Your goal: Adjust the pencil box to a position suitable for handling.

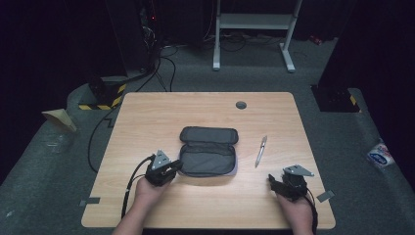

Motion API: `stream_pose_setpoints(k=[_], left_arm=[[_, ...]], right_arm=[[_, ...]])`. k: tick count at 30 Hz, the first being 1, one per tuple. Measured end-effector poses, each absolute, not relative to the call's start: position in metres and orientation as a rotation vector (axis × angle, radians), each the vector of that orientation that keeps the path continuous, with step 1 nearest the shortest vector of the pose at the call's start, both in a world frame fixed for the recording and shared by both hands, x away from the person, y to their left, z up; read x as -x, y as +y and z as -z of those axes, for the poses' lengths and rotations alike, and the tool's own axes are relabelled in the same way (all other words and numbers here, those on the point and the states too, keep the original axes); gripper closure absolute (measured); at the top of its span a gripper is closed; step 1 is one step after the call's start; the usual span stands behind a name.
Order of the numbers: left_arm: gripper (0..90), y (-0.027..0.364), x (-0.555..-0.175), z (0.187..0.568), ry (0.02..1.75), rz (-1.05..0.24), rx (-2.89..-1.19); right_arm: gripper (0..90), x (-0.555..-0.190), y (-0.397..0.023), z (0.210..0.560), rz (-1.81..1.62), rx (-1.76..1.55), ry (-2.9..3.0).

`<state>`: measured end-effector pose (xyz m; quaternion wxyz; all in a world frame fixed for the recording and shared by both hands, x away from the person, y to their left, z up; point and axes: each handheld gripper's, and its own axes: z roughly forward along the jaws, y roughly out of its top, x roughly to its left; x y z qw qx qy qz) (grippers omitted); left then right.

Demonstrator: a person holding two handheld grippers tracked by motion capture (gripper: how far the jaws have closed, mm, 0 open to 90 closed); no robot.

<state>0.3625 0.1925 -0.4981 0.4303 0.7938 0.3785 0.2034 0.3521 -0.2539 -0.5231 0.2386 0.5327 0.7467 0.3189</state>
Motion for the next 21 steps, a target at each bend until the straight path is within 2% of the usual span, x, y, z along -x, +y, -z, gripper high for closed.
stream_pose_setpoints(k=[17, 21], left_arm=[[71.0, 0.206, -0.358, 0.488, 0.987, -0.568, -1.880], [66.3, 0.214, -0.358, 0.491, 1.030, -0.572, -1.877]], right_arm=[[33.7, -0.352, -0.254, 0.523, -0.874, -1.457, 2.047], [33.7, -0.353, -0.254, 0.523, -0.876, -1.457, 2.050]])
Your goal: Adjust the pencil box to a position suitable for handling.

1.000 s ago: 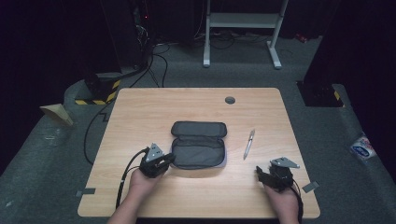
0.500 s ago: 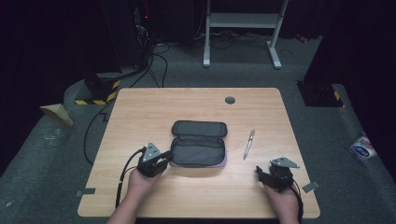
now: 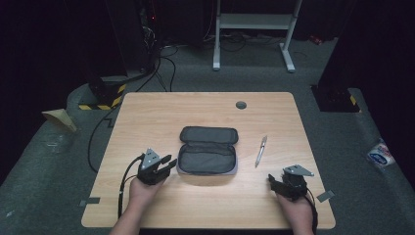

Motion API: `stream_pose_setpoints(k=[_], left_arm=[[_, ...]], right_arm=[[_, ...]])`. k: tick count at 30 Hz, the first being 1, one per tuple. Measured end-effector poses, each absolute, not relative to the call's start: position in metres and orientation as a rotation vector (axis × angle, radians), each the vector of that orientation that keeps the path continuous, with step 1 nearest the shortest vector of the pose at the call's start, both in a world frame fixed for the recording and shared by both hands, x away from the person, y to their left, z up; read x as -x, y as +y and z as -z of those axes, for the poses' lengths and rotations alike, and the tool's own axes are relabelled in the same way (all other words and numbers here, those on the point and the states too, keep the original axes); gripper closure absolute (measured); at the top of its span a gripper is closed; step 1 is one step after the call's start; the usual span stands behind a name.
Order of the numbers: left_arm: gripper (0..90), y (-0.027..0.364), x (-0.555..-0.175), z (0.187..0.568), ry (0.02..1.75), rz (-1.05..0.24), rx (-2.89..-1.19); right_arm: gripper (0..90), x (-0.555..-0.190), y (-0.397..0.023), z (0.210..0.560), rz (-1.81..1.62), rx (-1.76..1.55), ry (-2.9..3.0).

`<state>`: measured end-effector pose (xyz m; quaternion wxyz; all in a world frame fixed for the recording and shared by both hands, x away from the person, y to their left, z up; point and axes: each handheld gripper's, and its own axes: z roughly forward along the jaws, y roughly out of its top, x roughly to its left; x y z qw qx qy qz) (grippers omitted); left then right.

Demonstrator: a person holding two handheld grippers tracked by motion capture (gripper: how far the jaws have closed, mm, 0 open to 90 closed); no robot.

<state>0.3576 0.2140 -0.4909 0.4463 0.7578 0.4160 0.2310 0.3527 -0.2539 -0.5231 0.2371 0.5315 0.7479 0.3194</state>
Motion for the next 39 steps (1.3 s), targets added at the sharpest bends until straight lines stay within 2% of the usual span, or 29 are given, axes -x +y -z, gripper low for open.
stream_pose_setpoints(k=[4, 5, 21, 24, 29, 31, 39], left_arm=[[63.0, 0.224, -0.357, 0.496, 1.089, -0.578, -1.881], [59.9, 0.227, -0.358, 0.502, 1.126, -0.580, -1.911], [56.0, 0.245, -0.353, 0.518, 1.252, -0.617, -1.999], [55.9, 0.248, -0.351, 0.518, 1.275, -0.602, -1.997], [53.8, 0.253, -0.348, 0.520, 1.301, -0.604, -2.009], [53.2, 0.255, -0.346, 0.520, 1.303, -0.604, -2.002], [48.3, 0.265, -0.335, 0.524, 1.332, -0.599, -1.982]], right_arm=[[33.8, -0.353, -0.253, 0.523, -0.878, -1.456, 2.052], [33.7, -0.354, -0.253, 0.523, -0.880, -1.449, 2.059], [34.1, -0.360, -0.251, 0.523, -0.889, -1.423, 2.085], [39.7, -0.359, -0.250, 0.522, -0.884, -1.409, 2.087], [40.4, -0.364, -0.247, 0.515, -0.912, -1.401, 2.038], [44.1, -0.366, -0.246, 0.512, -0.926, -1.387, 2.031], [44.5, -0.380, -0.237, 0.509, -0.970, -1.400, 2.024]])
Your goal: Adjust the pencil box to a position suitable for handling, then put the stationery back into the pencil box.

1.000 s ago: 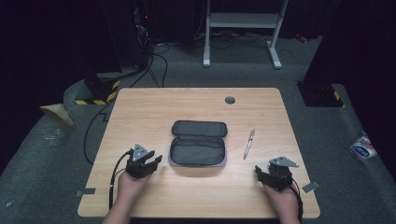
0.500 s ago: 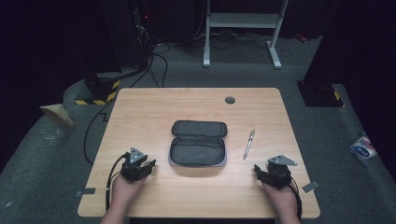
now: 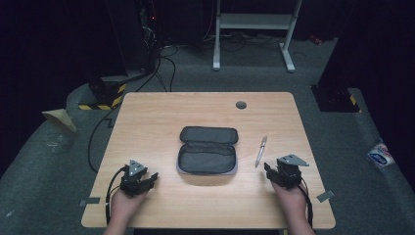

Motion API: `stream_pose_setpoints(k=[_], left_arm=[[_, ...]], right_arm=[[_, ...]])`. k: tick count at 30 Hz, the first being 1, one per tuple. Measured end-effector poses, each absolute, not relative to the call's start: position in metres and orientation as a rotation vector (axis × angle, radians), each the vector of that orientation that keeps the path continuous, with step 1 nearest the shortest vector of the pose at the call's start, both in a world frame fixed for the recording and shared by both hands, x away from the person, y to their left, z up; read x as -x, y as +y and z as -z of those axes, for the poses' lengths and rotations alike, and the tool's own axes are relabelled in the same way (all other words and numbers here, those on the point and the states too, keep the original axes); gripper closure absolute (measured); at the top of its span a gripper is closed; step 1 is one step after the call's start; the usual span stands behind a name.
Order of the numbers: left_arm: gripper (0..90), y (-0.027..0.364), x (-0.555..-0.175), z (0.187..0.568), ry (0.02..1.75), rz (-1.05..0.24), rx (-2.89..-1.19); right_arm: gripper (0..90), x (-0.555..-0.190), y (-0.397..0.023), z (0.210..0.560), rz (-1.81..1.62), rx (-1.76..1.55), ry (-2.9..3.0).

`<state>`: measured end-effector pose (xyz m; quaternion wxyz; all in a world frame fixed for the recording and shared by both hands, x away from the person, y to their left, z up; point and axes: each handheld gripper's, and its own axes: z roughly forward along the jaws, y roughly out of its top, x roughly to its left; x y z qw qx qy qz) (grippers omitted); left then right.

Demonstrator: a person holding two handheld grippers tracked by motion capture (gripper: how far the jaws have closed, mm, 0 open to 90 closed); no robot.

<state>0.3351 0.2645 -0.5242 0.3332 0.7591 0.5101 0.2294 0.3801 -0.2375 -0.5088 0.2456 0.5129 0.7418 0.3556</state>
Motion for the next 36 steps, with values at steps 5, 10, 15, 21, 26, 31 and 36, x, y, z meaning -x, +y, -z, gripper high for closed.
stream_pose_setpoints(k=[5, 10, 15, 21, 26, 31, 36], left_arm=[[45.4, 0.263, -0.333, 0.527, 1.329, -0.619, -1.955], [40.8, 0.262, -0.333, 0.528, 1.333, -0.620, -1.950], [38.5, 0.262, -0.333, 0.528, 1.329, -0.618, -1.953], [37.9, 0.262, -0.334, 0.528, 1.321, -0.616, -1.958], [37.7, 0.261, -0.334, 0.528, 1.319, -0.610, -1.959], [37.7, 0.261, -0.334, 0.528, 1.315, -0.606, -1.961], [36.9, 0.261, -0.333, 0.528, 1.306, -0.603, -1.966]], right_arm=[[44.7, -0.387, -0.230, 0.507, -1.000, -1.395, 2.028], [43.9, -0.394, -0.219, 0.507, -1.009, -1.392, 2.029], [42.4, -0.398, -0.212, 0.507, -0.988, -1.389, 2.020], [42.7, -0.411, -0.204, 0.518, -0.951, -1.424, 2.061], [46.7, -0.413, -0.200, 0.521, -0.921, -1.414, 2.075], [51.2, -0.414, -0.201, 0.521, -0.909, -1.431, 2.083], [58.4, -0.412, -0.200, 0.521, -0.894, -1.414, 2.086]])
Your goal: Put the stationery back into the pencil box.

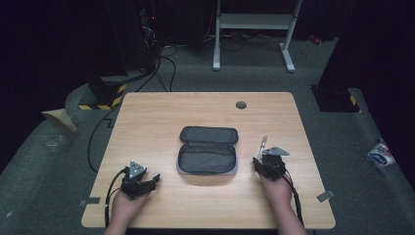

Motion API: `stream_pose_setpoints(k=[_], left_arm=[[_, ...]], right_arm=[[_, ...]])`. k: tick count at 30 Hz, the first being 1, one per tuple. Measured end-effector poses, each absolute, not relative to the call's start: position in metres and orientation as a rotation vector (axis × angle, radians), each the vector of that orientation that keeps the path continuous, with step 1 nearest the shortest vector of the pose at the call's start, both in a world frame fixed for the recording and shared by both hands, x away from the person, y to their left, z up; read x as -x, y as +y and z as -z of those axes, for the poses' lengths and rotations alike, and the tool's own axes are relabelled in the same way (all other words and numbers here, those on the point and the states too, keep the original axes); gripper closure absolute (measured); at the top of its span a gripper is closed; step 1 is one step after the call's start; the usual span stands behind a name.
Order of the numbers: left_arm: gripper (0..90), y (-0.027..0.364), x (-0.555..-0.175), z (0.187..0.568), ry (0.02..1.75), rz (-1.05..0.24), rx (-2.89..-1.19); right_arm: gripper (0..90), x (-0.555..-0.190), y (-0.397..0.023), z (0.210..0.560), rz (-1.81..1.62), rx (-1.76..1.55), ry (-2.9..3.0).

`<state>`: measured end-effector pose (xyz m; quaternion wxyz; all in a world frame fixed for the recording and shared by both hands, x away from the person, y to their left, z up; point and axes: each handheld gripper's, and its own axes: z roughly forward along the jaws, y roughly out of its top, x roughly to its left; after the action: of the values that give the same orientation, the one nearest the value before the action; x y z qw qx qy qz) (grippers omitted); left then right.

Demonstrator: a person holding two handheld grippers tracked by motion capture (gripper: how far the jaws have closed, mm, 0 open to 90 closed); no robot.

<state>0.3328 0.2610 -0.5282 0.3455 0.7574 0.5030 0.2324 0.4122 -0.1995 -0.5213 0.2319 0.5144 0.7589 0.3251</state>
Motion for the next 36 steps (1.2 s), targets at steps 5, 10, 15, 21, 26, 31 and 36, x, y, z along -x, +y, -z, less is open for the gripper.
stream_pose_setpoints(k=[5, 10, 15, 21, 26, 31, 36], left_arm=[[37.7, 0.259, -0.334, 0.528, 1.311, -0.610, -1.969], [38.4, 0.258, -0.334, 0.527, 1.300, -0.622, -1.976], [38.2, 0.257, -0.334, 0.526, 1.287, -0.641, -1.999], [36.3, 0.256, -0.335, 0.526, 1.273, -0.632, -2.009], [35.7, 0.259, -0.339, 0.527, 1.269, -0.584, -1.994], [35.4, 0.259, -0.339, 0.527, 1.268, -0.581, -1.994], [35.5, 0.259, -0.341, 0.527, 1.264, -0.577, -1.999]], right_arm=[[71.4, -0.406, -0.202, 0.521, -0.890, -1.388, 2.095], [78.1, -0.402, -0.209, 0.520, -0.854, -1.365, 2.102], [78.6, -0.398, -0.211, 0.518, -0.841, -1.345, 2.105], [78.6, -0.393, -0.211, 0.516, -0.823, -1.311, 2.135], [78.7, -0.376, -0.214, 0.517, -0.824, -1.292, 2.169], [78.4, -0.363, -0.221, 0.516, -0.842, -1.323, 2.185], [74.5, -0.359, -0.224, 0.515, -0.852, -1.343, 2.191]])
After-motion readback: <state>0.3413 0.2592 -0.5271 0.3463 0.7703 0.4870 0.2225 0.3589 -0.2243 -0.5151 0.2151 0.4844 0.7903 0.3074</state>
